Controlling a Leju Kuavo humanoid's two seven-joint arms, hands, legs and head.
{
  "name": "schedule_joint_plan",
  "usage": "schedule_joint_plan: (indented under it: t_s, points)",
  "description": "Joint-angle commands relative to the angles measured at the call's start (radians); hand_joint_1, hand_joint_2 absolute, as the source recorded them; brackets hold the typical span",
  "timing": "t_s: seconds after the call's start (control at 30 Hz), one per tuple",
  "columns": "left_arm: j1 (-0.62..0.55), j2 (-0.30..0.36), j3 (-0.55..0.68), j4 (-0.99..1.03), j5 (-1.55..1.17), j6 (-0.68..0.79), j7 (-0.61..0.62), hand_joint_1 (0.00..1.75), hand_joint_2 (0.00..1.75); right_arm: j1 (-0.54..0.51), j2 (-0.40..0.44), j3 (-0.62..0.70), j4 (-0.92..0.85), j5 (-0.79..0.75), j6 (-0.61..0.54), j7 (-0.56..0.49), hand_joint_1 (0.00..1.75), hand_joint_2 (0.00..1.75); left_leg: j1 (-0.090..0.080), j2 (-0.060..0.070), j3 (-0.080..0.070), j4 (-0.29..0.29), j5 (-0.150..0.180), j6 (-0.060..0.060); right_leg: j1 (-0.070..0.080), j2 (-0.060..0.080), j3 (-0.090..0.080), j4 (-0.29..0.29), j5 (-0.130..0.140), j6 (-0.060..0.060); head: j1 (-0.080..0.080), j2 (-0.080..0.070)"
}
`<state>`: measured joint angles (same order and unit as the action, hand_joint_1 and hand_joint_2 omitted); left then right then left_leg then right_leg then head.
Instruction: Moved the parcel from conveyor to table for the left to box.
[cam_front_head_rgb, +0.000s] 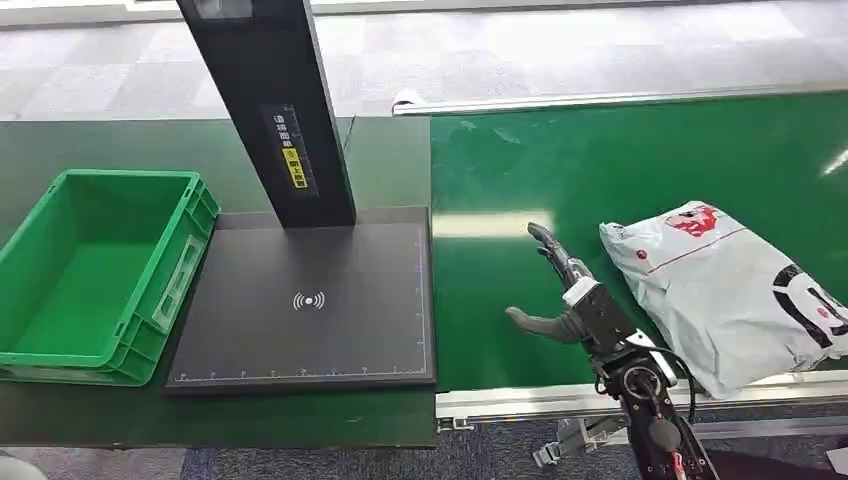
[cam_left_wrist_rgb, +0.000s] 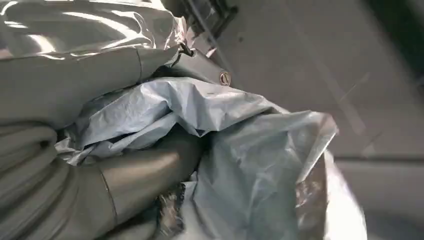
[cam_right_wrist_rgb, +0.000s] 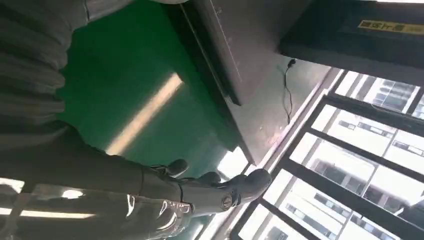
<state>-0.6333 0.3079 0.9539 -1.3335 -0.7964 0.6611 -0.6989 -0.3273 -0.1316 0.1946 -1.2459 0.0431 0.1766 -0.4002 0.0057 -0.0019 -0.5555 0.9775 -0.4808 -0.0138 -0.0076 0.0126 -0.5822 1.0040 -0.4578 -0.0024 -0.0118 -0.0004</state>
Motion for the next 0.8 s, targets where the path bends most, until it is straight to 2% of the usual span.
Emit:
schedule_joint_plan:
  t_s: [0.03, 0.07, 0.13, 0.17, 0.2, 0.23, 0.27, 0.37, 0.53, 0.8]
  points:
    - [-0.007, -0.138, -0.288, -0.266, -0.082, 0.037, 0.001, 1.75, 1.75, -0.04, -0.009, 0.042, 0.094, -0.007, -0.011, -0.029, 0.0, 1.75, 0.001, -0.003, 0.0, 0.001, 0.0, 0.001, 0.001, -0.004, 0.002, -0.001, 0.0, 0.001, 0.0, 0.0]
    - [-0.004, -0.14, -0.283, -0.255, -0.156, 0.037, 0.001, 1.75, 1.75, -0.032, -0.01, 0.04, 0.08, -0.007, -0.011, -0.028, 0.0, 1.75, 0.001, -0.008, -0.002, 0.002, 0.002, 0.001, 0.001, -0.01, 0.003, 0.0, 0.0, 0.001, 0.0, 0.0]
    - [-0.035, -0.158, -0.243, -0.141, -0.262, 0.037, 0.001, 1.75, 1.75, -0.015, -0.008, 0.029, 0.051, -0.008, 0.001, -0.006, 0.0, 1.75, 0.0, -0.004, 0.002, 0.0, 0.001, 0.0, 0.0, -0.005, 0.004, -0.001, 0.0, 0.0, 0.001, 0.0]
    - [-0.021, -0.075, -0.287, -0.074, -0.215, 0.037, 0.078, 1.75, 1.75, -0.02, -0.013, 0.036, 0.066, -0.017, -0.012, -0.023, 0.0, 1.75, -0.001, -0.006, 0.002, -0.001, 0.002, 0.0, 0.0, -0.007, 0.006, -0.002, 0.0, 0.0, 0.0, 0.0]
    - [-0.068, -0.197, -0.216, -0.059, -0.274, 0.037, 0.001, 1.75, 1.75, -0.019, -0.02, 0.052, 0.06, -0.026, -0.023, -0.017, 0.0, 1.75, -0.001, -0.006, 0.003, -0.002, 0.002, 0.0, -0.001, -0.006, 0.006, -0.002, 0.001, 0.0, 0.0, 0.0]
    - [-0.079, -0.194, -0.27, -0.068, -0.325, 0.037, 0.092, 1.75, 1.75, -0.003, -0.024, 0.044, 0.032, -0.027, -0.023, -0.012, 0.0, 1.75, -0.001, -0.006, 0.003, -0.001, 0.002, 0.0, -0.001, -0.006, 0.006, -0.002, 0.0, 0.0, 0.0, 0.0]
    - [-0.114, -0.183, -0.143, 0.081, -0.322, 0.037, 0.001, 1.75, 1.75, 0.019, -0.028, 0.032, 0.001, -0.019, -0.023, 0.0, 0.0, 1.75, -0.001, -0.007, 0.002, -0.001, 0.002, 0.0, -0.001, -0.007, 0.006, -0.001, 0.0, 0.0, 0.0, 0.0]
    - [-0.137, -0.162, -0.005, 0.167, -0.441, 0.037, 0.001, 1.75, 1.75, 0.024, -0.032, 0.027, -0.006, -0.013, -0.01, 0.011, 0.0, 1.75, -0.002, -0.001, 0.005, -0.001, 0.001, 0.0, -0.002, -0.002, 0.004, -0.001, 0.0, 0.0, 0.0, 0.0]
    - [-0.137, -0.162, -0.005, 0.167, -0.441, 0.037, 0.001, 1.75, 1.75, 0.024, -0.032, 0.027, -0.006, -0.013, -0.01, 0.011, 0.0, 1.75, 0.0, 0.004, 0.003, 0.0, 0.0, 0.0, 0.0, 0.003, 0.002, -0.001, 0.0, 0.0, -0.001, 0.0]
    - [-0.137, -0.162, -0.005, 0.167, -0.441, 0.037, 0.001, 1.75, 1.75, 0.024, -0.032, 0.027, -0.006, -0.013, -0.01, 0.011, 0.0, 1.75, 0.001, 0.002, 0.0, 0.001, 0.0, 0.0, 0.001, 0.002, 0.001, 0.0, 0.001, 0.0, 0.0, 0.0]
